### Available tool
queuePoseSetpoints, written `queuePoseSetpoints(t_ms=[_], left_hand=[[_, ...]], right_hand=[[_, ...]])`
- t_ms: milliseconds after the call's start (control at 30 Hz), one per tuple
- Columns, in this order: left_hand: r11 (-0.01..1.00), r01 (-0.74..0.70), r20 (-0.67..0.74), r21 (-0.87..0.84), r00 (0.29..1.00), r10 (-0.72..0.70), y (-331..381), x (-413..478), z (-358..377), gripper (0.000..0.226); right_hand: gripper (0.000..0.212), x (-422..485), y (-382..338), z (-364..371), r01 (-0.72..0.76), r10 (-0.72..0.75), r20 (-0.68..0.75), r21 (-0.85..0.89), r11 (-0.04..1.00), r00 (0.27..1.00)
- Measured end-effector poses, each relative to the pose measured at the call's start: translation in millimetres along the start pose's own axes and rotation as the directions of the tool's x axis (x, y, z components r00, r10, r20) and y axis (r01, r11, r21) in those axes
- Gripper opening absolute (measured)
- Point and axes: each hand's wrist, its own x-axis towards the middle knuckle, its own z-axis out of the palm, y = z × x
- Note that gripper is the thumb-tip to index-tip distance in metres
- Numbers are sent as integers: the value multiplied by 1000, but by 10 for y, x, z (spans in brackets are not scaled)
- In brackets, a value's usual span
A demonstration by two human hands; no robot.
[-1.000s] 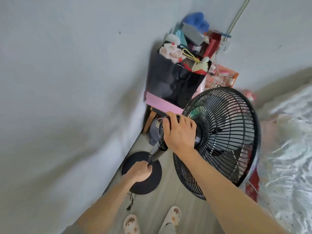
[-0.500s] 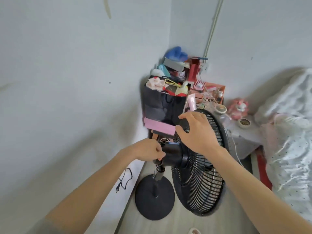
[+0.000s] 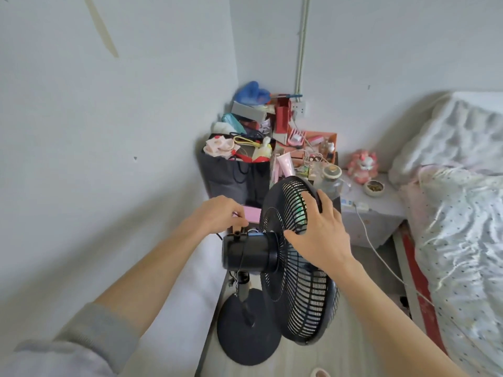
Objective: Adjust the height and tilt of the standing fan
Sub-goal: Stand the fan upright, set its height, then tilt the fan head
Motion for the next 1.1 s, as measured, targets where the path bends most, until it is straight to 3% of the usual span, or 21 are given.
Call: queuePoseSetpoints(t_ms=[100,200,267,533,700,800,867,967,1100], left_hand=[[963,120,-20,-241,992,-129,-184,21,255,21],[787,275,-15,-553,940,-340,-339,-137,627,34],[673,322,-10,-666,898,-439,-372,-232,851,43],[486,302,-113,-820,747,-655,-379,-383,1451,40],[315,378,53,-870,708,-704,-181,-585,1886,29],[206,384,122,-900,676,-727,9,-777,2067,37],[288,360,50,-887,697,-715,90,-893,2129,32],[554,392,-60,-734,776,-628,82,-1012,2119,25],[767,398,-1,-503,887,-462,188,-1225,1965,30]], right_hand=[[90,21,13,19,-12,12,0,14,1000,1000],[88,25,7,37,-14,14,-12,14,1000,1000],[88,20,5,40,5,-5,-35,15,1000,999],[86,-93,-33,20,2,1,-63,55,998,998],[83,-191,-70,14,-58,60,-52,42,997,997],[82,-288,-92,48,-59,62,-61,46,997,996],[81,-310,-125,56,-50,53,-74,47,998,996],[82,-276,-184,50,-58,61,-78,47,997,995],[82,-236,-241,64,-62,65,-65,36,997,996]])
